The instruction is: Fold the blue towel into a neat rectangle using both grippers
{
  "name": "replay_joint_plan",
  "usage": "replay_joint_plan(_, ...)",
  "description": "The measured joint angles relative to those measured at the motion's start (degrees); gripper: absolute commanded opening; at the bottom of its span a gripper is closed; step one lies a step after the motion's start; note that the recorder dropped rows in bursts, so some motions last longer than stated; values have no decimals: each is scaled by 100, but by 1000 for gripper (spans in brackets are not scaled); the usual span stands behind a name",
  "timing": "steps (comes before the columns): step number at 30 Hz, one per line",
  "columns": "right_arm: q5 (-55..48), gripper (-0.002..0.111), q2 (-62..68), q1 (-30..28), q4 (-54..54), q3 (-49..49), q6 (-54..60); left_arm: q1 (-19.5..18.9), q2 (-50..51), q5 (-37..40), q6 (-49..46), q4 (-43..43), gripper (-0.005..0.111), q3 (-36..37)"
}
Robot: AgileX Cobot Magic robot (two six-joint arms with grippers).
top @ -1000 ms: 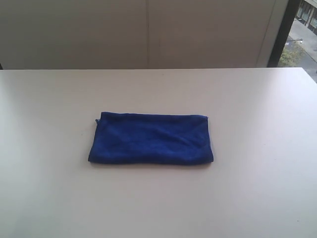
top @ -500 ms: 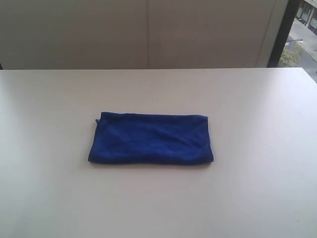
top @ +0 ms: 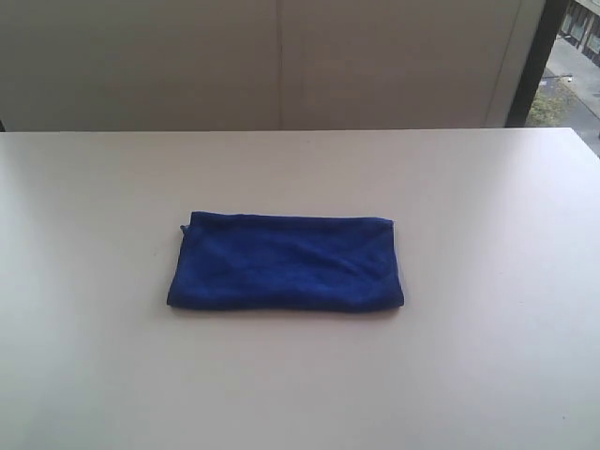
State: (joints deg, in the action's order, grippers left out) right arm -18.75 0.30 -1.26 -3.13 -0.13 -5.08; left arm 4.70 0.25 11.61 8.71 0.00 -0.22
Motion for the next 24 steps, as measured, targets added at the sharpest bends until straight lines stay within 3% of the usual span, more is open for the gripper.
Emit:
replay_joint_plan(7, 0, 0, 0, -395, 0, 0, 0, 0, 0, 0, 0, 0, 0, 0)
replay_joint_plan(24, 0, 0, 0, -278, 0, 0, 0, 0, 0, 0, 0, 0, 0, 0)
